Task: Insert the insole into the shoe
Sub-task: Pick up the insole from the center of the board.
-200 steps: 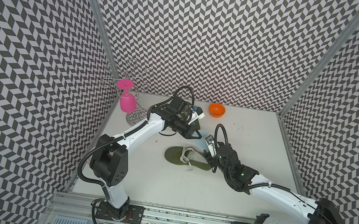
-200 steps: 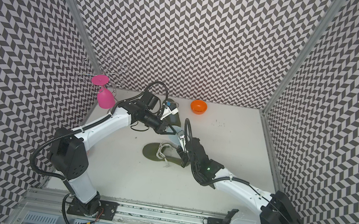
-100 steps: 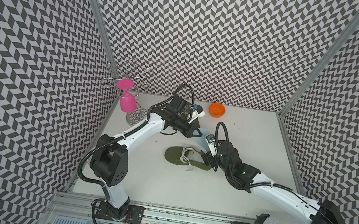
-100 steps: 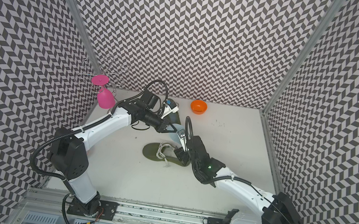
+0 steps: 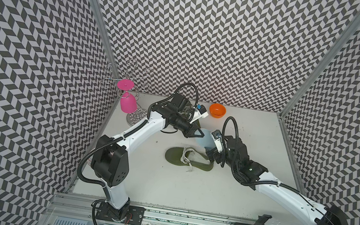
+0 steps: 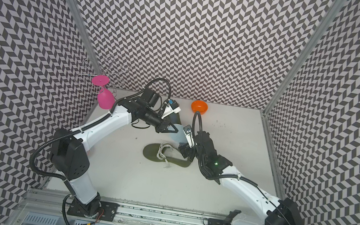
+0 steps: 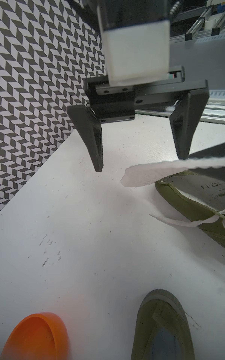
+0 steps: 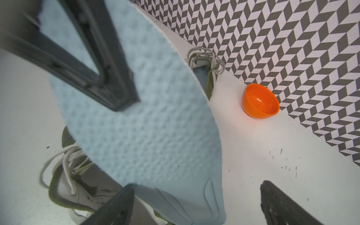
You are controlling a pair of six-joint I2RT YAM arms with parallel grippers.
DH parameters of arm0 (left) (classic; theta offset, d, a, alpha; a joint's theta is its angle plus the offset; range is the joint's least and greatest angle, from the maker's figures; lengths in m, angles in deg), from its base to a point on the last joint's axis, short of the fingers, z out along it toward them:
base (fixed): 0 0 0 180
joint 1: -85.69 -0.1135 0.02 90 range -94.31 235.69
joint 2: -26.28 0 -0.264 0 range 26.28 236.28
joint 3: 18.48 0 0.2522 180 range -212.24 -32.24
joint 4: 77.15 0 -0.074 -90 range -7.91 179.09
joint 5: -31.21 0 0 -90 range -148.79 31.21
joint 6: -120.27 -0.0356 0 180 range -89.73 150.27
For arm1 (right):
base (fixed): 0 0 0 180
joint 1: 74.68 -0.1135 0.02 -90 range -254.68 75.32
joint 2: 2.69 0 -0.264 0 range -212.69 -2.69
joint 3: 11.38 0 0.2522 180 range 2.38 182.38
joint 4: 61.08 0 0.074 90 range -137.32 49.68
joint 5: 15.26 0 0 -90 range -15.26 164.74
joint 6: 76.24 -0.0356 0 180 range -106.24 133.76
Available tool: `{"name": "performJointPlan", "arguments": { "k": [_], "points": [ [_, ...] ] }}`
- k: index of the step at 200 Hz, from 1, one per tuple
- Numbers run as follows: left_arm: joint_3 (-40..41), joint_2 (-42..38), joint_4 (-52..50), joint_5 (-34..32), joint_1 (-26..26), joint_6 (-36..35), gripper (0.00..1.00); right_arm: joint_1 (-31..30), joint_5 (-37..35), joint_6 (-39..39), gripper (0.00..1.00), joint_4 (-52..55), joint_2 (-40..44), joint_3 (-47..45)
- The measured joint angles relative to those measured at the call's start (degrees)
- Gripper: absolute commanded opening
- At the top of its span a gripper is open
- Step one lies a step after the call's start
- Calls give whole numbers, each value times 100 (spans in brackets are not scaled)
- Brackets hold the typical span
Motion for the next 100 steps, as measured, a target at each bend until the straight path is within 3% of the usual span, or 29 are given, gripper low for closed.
{"name": "performJointPlan", "arguments": {
  "k": [62, 100],
  "points": [
    [-175, 15, -52, 24, 11, 197, 0, -2, 157, 417, 100, -509, 199, -586],
    [-170, 15, -63, 107, 144, 197, 0, -2, -258, 599, 100, -929, 208, -649]
  ]
}}
